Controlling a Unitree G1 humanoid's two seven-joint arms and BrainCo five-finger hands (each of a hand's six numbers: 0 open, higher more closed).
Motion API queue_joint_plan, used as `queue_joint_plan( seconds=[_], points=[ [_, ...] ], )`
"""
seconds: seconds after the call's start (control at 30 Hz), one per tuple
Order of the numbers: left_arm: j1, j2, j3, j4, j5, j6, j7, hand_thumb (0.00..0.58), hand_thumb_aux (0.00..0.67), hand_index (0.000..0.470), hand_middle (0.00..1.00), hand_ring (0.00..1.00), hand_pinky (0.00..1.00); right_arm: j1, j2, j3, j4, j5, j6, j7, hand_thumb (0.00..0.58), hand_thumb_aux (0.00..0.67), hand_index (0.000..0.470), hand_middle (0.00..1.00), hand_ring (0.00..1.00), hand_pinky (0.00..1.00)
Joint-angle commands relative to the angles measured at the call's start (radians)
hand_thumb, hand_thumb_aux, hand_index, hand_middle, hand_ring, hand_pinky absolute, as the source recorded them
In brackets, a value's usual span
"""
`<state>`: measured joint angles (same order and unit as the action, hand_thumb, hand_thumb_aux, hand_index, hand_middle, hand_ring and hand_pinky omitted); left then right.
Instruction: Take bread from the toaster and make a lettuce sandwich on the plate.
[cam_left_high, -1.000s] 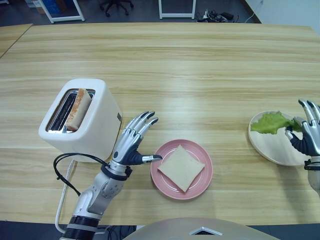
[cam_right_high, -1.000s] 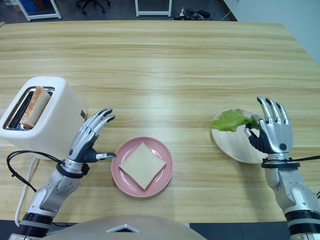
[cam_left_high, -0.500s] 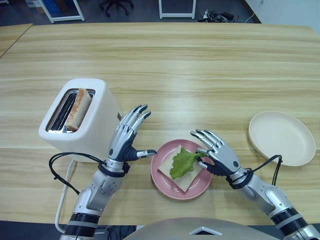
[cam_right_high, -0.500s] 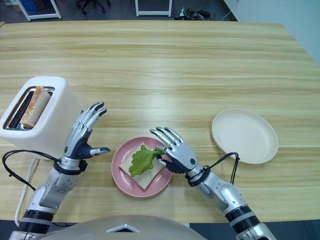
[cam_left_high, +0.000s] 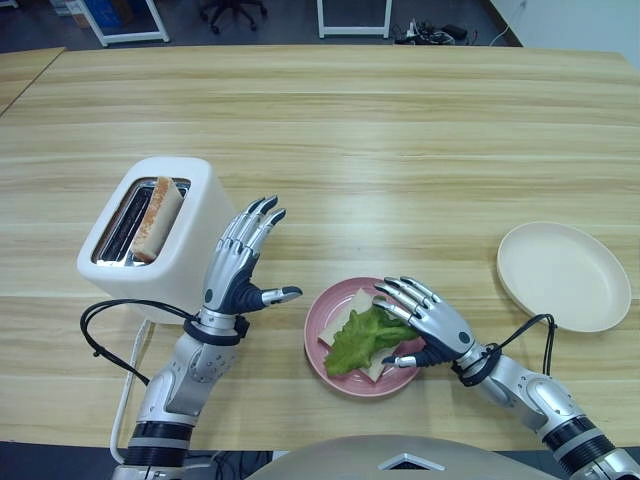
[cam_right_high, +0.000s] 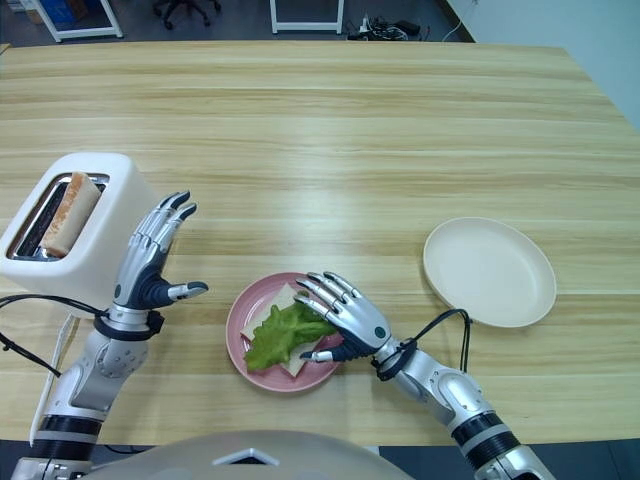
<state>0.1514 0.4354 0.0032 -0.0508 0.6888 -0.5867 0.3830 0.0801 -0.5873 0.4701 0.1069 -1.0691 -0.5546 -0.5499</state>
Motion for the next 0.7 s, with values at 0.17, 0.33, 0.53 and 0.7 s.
queue_joint_plan(
  seconds=[0.17,0.33,0.53,0.7],
  points=[
    [0.088,0.012,0.169,-0.144,0.1,0.071,0.122,0.0,0.0,0.0,0.0,0.0,0.0,-0.006,0.014,-0.015,-0.016,-0.003,0.054,0.002,0.0,0.0,0.0,0.0,0.0,0.0],
    [0.14,0.035,0.328,-0.184,0.115,0.136,0.174,0.0,0.0,0.0,0.0,0.0,0.0,-0.002,0.029,-0.037,0.0,0.016,0.094,-0.011,0.0,0.0,0.0,0.0,0.0,0.0],
    [0.204,0.091,0.514,-0.153,0.088,0.289,0.1,0.0,0.0,0.0,0.0,0.0,0.0,-0.007,0.056,-0.124,-0.028,0.061,0.136,-0.103,0.0,0.0,0.0,0.0,0.0,0.0],
    [0.202,0.154,0.503,-0.036,0.018,0.328,-0.025,0.0,0.0,0.0,0.0,0.0,0.0,0.027,0.067,-0.187,-0.059,0.092,0.153,-0.163,0.0,0.0,0.0,0.0,0.0,0.0]
  ],
)
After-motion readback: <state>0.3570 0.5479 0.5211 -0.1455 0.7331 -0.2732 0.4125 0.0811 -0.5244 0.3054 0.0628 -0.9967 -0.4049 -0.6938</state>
